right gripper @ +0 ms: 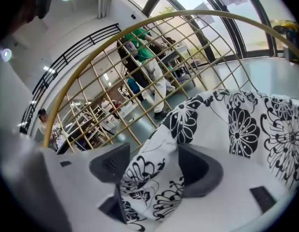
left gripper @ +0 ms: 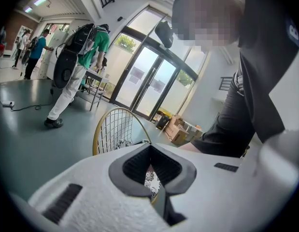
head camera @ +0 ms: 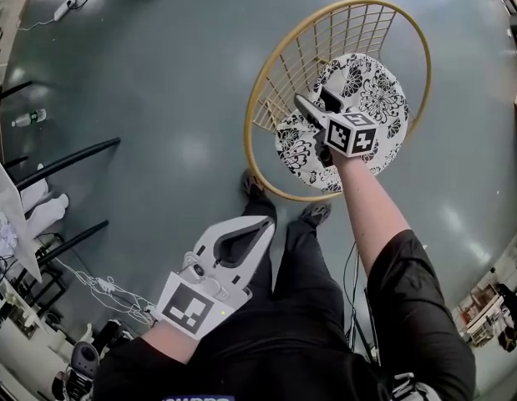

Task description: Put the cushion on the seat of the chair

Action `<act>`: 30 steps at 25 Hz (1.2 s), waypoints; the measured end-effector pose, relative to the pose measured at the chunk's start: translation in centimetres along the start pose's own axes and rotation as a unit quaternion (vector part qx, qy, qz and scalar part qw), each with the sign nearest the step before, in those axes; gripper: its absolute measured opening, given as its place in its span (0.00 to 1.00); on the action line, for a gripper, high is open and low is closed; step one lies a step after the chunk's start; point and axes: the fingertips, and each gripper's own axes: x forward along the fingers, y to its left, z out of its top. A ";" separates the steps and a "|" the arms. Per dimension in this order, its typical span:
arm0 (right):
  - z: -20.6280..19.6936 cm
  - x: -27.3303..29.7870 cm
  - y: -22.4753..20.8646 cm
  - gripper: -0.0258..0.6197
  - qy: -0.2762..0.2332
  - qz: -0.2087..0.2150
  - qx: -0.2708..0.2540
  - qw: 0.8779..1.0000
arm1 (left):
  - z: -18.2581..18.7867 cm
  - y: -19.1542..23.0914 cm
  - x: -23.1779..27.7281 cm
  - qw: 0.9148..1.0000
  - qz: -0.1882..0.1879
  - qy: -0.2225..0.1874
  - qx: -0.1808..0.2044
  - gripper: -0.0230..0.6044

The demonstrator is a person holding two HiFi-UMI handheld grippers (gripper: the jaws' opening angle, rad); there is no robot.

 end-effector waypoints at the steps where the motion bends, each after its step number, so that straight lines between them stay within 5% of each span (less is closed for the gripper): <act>1: 0.1 -0.3 0.3 0.49 0.000 0.005 0.003 1.000 | 0.2 -0.2 -0.1 1.000 -0.001 -0.002 0.001 0.06; 9: 2.5 -7.7 4.5 0.49 -0.013 0.021 -0.006 1.000 | 3.4 -4.1 -1.3 0.999 -0.014 -0.024 0.023 0.06; 23: 8.5 -34.5 18.2 0.48 -0.130 0.059 -0.027 0.989 | 11.4 -17.8 -1.3 0.990 -0.087 -0.074 0.080 0.06; 30: 10.6 -45.9 23.1 0.29 -0.206 0.064 -0.048 0.975 | 13.5 -26.0 -1.1 0.982 -0.135 -0.076 0.110 0.06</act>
